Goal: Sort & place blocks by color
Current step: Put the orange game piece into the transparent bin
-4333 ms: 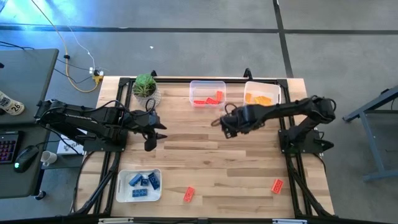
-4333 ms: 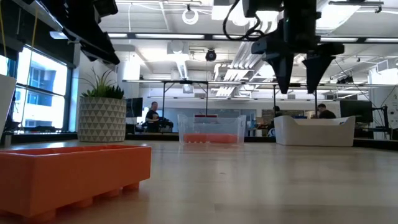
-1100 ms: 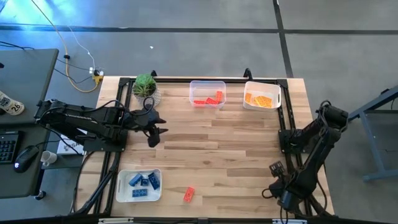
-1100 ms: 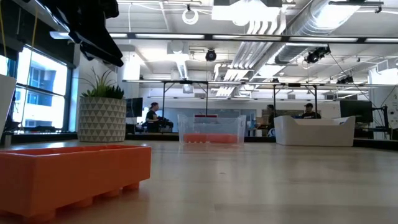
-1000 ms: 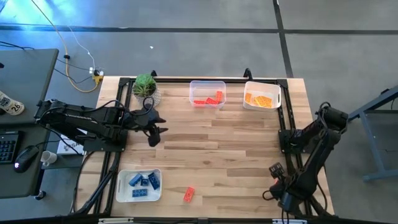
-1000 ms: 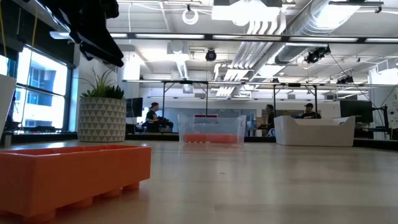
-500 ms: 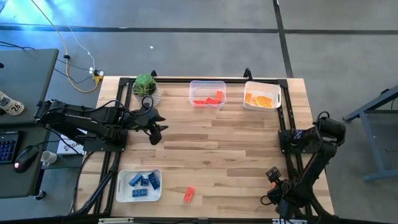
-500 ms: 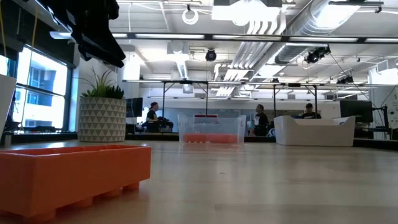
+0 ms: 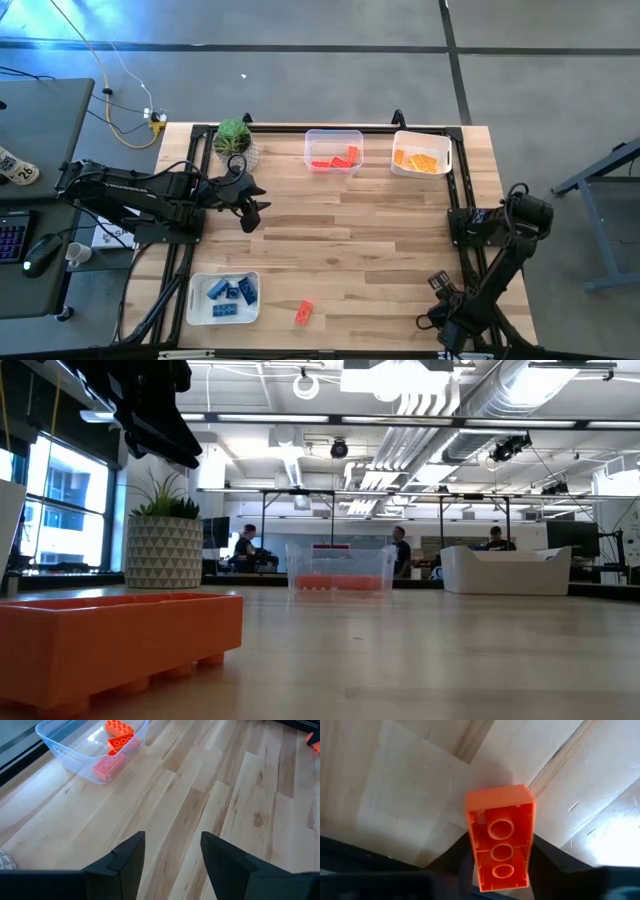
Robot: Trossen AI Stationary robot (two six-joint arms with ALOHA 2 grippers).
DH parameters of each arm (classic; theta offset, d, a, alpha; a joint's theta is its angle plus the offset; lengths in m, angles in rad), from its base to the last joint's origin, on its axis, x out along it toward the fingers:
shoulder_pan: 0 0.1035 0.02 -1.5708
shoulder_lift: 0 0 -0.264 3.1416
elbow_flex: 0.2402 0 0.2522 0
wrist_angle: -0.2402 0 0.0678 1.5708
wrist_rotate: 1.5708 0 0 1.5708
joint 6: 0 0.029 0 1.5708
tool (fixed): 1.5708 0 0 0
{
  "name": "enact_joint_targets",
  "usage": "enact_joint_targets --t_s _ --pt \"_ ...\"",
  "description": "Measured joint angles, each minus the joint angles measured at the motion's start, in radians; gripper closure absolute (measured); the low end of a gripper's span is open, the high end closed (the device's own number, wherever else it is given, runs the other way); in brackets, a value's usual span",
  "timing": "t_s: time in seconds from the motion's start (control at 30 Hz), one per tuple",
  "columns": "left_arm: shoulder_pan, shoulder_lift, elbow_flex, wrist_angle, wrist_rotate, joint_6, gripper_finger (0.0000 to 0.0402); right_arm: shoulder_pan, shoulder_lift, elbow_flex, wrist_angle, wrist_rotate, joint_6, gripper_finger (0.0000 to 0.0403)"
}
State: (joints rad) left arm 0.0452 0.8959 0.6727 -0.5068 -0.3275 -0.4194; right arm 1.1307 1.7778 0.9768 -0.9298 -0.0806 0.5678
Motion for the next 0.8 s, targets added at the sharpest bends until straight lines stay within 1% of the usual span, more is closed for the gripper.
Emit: enact_joint_targets --t_s 0.03,0.07,0.27,0.37,0.47,0.57,0.67,0.8 --pt "0.000 0.000 0.000 0.000 0.001 0.000 0.0222 -0.006 0.000 0.000 0.001 -0.006 0.000 0.0284" --pt "0.000 0.000 0.000 0.000 0.001 0.000 0.0222 -0.012 0.000 0.000 0.001 -0.016 0.003 0.0295" --pt "0.000 0.000 0.000 0.000 0.001 0.003 0.0222 -0.096 0.001 -0.002 0.002 -0.079 0.098 0.0295" --pt "0.000 0.000 0.000 0.000 0.001 0.003 0.0222 -0.157 -0.003 -0.003 0.000 -0.076 0.142 0.0295" --pt "0.000 0.000 0.000 0.000 0.001 0.003 0.0222 -0.230 -0.014 -0.005 0.003 -0.047 0.177 0.0295" --pt "0.000 0.000 0.000 0.000 0.002 0.004 0.0222 -0.313 -0.036 -0.006 0.015 0.025 0.189 0.0295" --pt "0.000 0.000 0.000 0.000 0.002 0.042 0.0222 -0.409 -0.054 -0.006 0.034 0.078 0.192 0.0295" --pt "0.000 0.000 0.000 0.000 0.002 0.065 0.0222 -0.547 -0.074 -0.005 0.112 0.119 0.191 0.0295"
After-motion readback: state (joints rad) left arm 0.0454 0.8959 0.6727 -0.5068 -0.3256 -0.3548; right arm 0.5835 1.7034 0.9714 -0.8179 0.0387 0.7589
